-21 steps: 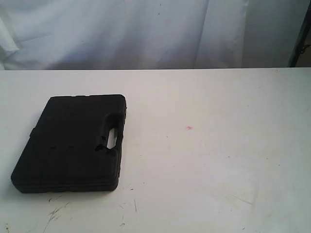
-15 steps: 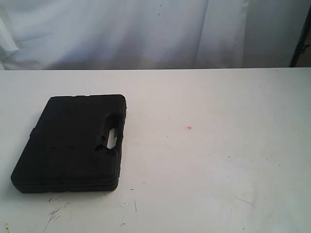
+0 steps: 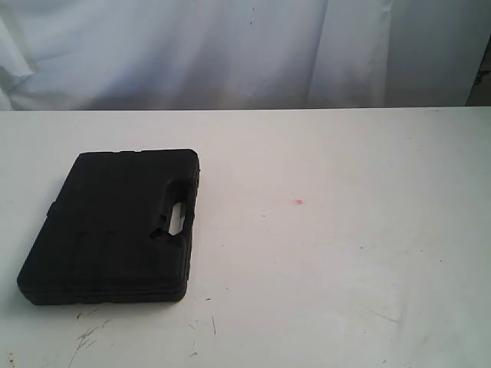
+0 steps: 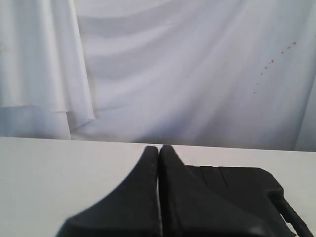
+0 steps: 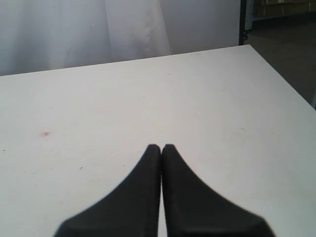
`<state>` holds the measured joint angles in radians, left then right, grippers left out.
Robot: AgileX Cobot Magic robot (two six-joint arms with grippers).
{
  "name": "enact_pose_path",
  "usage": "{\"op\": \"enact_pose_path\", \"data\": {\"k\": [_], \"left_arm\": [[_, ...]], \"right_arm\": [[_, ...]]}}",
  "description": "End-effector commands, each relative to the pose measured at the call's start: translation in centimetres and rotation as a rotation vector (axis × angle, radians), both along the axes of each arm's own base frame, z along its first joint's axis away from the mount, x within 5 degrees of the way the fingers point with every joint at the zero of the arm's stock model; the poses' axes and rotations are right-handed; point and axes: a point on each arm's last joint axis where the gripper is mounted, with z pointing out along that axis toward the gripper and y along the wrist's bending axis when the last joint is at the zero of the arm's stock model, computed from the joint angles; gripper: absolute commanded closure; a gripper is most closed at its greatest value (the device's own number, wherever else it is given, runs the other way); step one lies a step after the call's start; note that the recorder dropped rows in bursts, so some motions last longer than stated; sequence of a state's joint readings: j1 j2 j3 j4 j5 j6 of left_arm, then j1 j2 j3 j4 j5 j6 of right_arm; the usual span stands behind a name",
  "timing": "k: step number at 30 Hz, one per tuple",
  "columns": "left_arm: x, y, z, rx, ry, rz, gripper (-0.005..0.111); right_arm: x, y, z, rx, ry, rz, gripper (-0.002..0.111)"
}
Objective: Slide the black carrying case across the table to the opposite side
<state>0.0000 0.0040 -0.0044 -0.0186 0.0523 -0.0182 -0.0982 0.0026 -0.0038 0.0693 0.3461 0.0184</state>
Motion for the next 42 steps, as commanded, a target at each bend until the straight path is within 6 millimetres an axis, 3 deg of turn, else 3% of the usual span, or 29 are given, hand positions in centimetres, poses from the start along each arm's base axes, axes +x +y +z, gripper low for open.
{"op": "enact_pose_path", "data": {"k": [1, 10, 18, 22, 27, 32, 37, 42], "left_arm": [[0.0, 0.0, 0.2, -0.001, -0.037, 0.001, 0.107], [-0.1, 0.0, 0.7, -0.085, -0.061, -0.004, 0.107], [-1.4, -0.1, 5.9, -0.128, -0.140, -0.027, 0.107], [-0.6, -0.2, 8.5, -0.130, -0.091, -0.030, 0.107], [2.1, -0.3, 12.4, -0.137, 0.047, -0.037, 0.107], [6.7, -0.6, 14.7, -0.133, 0.289, -0.047, 0.107], [11.2, -0.9, 15.6, -0.153, 0.527, -0.067, 0.107], [15.5, -1.3, 14.3, -0.181, 0.765, -0.090, 0.107]], "right_arm": [[0.0, 0.0, -0.1, 0.000, 0.001, -0.006, 0.108], [0.0, 0.0, -0.1, 0.000, 0.001, -0.006, 0.108], [0.0, 0.0, -0.1, 0.000, 0.001, -0.006, 0.108], [0.0, 0.0, -0.1, 0.000, 0.001, -0.006, 0.108], [0.0, 0.0, -0.1, 0.000, 0.001, -0.006, 0.108], [0.0, 0.0, -0.1, 0.000, 0.001, -0.006, 0.108], [0.0, 0.0, -0.1, 0.000, 0.001, -0.006, 0.108], [0.0, 0.0, -0.1, 0.000, 0.001, -0.006, 0.108]]}}
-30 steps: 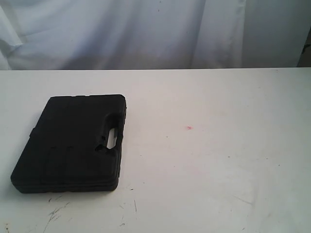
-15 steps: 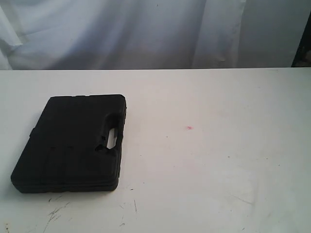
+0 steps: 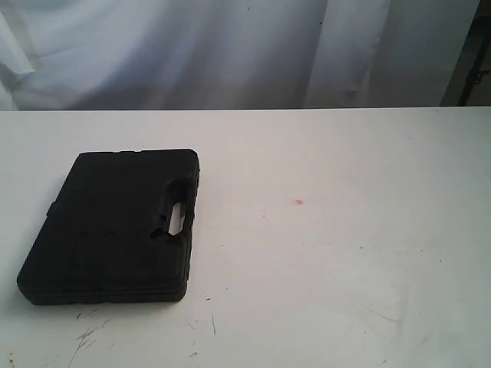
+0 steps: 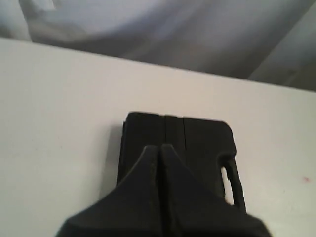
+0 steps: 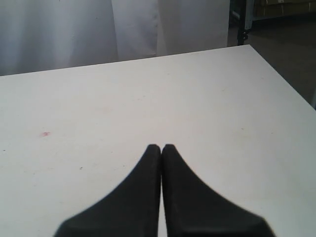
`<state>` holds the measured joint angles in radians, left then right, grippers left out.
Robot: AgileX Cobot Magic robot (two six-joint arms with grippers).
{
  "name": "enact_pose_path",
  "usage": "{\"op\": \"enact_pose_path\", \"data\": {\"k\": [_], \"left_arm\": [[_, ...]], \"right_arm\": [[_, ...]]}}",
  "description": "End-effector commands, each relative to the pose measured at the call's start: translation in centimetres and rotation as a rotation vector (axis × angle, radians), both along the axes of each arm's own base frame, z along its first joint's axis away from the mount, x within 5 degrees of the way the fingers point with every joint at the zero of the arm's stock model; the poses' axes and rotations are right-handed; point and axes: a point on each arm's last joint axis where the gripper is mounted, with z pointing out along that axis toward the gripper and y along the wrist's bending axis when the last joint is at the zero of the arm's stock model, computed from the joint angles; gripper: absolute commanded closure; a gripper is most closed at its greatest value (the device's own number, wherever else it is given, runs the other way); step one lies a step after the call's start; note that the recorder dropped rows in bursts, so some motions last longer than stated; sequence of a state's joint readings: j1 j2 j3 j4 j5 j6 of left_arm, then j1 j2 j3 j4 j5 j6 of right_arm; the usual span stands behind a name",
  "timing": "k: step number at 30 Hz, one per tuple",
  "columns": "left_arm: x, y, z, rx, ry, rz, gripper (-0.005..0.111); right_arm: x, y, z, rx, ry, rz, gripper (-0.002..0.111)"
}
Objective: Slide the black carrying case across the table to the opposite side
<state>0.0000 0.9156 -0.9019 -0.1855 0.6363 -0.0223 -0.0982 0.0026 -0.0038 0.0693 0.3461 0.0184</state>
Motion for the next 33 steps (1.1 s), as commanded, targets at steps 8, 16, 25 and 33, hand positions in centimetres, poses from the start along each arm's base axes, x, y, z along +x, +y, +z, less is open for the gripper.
{"op": "enact_pose_path", "data": {"k": [8, 16, 25, 33], "left_arm": [[6.5, -0.6, -4.2, 0.006, 0.309, -0.098, 0.107], [8.0, -0.6, -5.4, -0.015, 0.321, -0.077, 0.107], [9.4, -1.0, -5.6, -0.057, 0.389, -0.108, 0.107], [12.2, -5.0, -6.0, -0.067, 0.514, -0.174, 0.107]], "right_arm": [[0.0, 0.0, -0.1, 0.000, 0.001, -0.006, 0.108], [0.0, 0.0, -0.1, 0.000, 0.001, -0.006, 0.108], [0.0, 0.0, -0.1, 0.000, 0.001, -0.006, 0.108], [0.0, 0.0, -0.1, 0.000, 0.001, -0.006, 0.108]]}}
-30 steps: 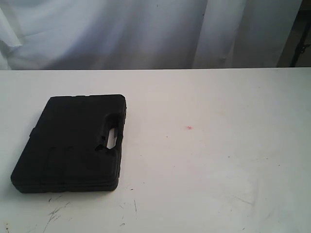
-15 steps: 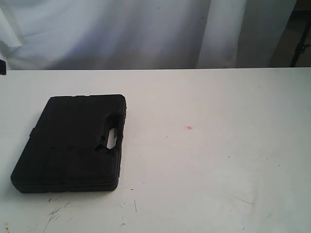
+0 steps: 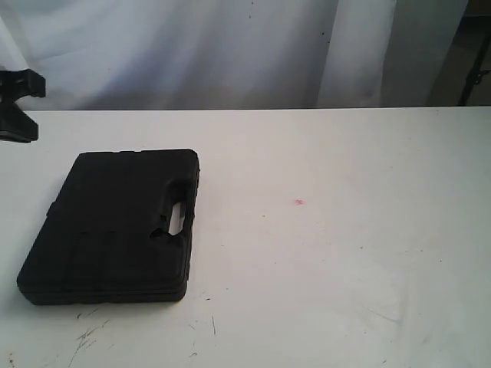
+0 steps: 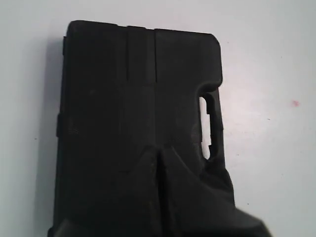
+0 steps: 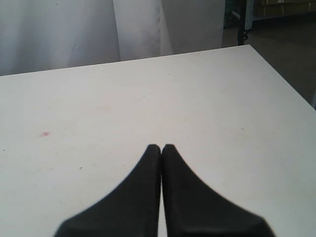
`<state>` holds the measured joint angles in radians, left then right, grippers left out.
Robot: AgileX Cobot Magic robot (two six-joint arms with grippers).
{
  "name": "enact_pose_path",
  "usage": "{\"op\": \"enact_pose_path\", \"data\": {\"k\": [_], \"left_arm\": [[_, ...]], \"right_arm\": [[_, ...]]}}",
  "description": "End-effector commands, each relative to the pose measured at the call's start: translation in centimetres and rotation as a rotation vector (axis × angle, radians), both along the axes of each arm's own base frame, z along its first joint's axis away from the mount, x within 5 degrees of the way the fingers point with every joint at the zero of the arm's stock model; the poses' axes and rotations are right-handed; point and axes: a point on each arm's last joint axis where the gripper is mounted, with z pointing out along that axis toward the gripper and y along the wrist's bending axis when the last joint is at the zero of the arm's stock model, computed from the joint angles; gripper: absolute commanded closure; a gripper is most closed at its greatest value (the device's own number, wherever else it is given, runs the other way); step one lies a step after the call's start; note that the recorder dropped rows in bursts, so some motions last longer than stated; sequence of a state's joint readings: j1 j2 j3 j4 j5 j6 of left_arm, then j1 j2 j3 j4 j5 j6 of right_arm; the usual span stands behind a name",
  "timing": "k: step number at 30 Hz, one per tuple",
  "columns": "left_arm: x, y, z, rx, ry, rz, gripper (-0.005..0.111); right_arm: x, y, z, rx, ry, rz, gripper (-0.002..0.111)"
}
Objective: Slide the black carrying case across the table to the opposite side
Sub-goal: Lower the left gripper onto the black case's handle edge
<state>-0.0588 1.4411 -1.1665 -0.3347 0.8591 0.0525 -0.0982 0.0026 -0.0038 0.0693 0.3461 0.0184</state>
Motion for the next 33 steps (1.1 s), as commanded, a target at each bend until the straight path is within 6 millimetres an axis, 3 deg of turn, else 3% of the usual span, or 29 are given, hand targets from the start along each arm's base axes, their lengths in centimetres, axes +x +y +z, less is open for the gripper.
{"op": "enact_pose_path", "data": {"k": [1, 12, 21, 29, 33], "left_arm": [[1.4, -3.2, -1.0, 0.069, 0.077, -0.025, 0.107], [4.6, -12.8, -5.2, 0.188, 0.207, -0.141, 0.107], [5.7, -15.5, -7.7, 0.193, 0.307, -0.102, 0.107], [6.9, -16.5, -9.9, 0.233, 0.365, -0.058, 0.106], [7.3, -16.9, -10.9, 0.218, 0.386, -0.053, 0.089]], "right_arm": [[0.0, 0.0, -0.1, 0.000, 0.001, -0.006, 0.108], [0.0, 0.0, -0.1, 0.000, 0.001, -0.006, 0.108], [0.0, 0.0, -0.1, 0.000, 0.001, -0.006, 0.108], [0.0, 0.0, -0.1, 0.000, 0.001, -0.006, 0.108], [0.0, 0.0, -0.1, 0.000, 0.001, -0.006, 0.108]]}}
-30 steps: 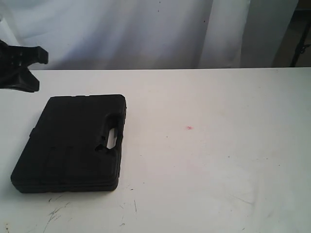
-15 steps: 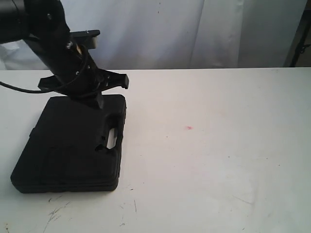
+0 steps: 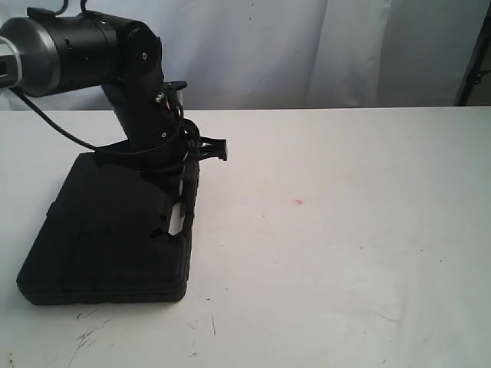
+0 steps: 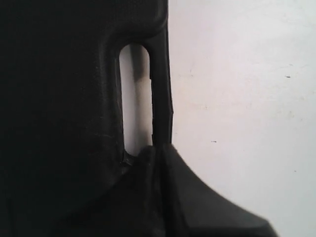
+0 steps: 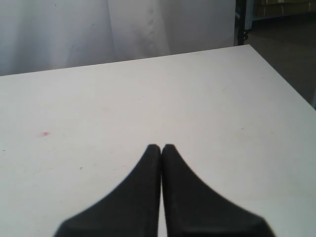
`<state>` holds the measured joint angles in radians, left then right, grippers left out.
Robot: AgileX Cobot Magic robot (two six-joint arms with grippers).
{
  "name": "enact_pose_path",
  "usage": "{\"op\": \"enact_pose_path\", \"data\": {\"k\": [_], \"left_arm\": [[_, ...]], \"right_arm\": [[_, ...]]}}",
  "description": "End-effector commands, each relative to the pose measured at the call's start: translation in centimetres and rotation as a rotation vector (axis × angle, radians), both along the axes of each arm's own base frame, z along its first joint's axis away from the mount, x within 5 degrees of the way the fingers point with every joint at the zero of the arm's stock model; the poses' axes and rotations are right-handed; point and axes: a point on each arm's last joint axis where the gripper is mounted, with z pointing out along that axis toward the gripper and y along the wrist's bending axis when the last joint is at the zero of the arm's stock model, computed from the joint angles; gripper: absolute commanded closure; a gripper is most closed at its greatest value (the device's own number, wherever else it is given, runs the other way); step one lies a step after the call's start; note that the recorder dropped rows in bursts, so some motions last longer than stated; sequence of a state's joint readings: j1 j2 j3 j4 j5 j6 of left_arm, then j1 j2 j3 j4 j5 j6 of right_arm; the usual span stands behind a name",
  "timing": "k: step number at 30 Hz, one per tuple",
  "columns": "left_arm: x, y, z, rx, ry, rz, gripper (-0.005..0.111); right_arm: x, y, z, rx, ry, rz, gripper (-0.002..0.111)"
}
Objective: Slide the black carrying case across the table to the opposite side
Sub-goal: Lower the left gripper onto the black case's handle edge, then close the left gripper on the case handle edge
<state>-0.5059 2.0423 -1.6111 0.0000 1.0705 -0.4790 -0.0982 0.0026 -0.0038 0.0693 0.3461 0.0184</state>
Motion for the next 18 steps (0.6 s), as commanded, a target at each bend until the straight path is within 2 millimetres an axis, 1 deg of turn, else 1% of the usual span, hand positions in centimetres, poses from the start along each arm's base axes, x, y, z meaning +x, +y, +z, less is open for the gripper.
{"op": "enact_pose_path", "data": {"k": [1, 3, 4, 5, 7, 8, 18], "left_arm": [[0.2, -0.7, -0.6, -0.026, 0.016, 0.018, 0.085], [0.4, -0.9, -0.8, -0.049, 0.011, 0.025, 0.074], [0.5, -1.2, -1.1, -0.074, 0.012, 0.027, 0.067], [0.6, -1.5, -1.3, -0.090, 0.018, 0.019, 0.064], [0.7, -1.9, -2.2, -0.118, 0.035, 0.010, 0.064], [0.8, -1.9, -2.9, -0.111, 0.051, 0.012, 0.064], [1.4, -1.6, -4.9, -0.048, 0.031, 0.017, 0.064]], "right_arm": [[0.0, 0.0, -0.1, 0.000, 0.001, -0.006, 0.108], [0.0, 0.0, -0.1, 0.000, 0.001, -0.006, 0.108], [0.0, 0.0, -0.1, 0.000, 0.001, -0.006, 0.108], [0.0, 0.0, -0.1, 0.000, 0.001, -0.006, 0.108], [0.0, 0.0, -0.1, 0.000, 0.001, -0.006, 0.108], [0.0, 0.0, -0.1, 0.000, 0.001, -0.006, 0.108], [0.0, 0.0, -0.1, 0.000, 0.001, -0.006, 0.108]]}}
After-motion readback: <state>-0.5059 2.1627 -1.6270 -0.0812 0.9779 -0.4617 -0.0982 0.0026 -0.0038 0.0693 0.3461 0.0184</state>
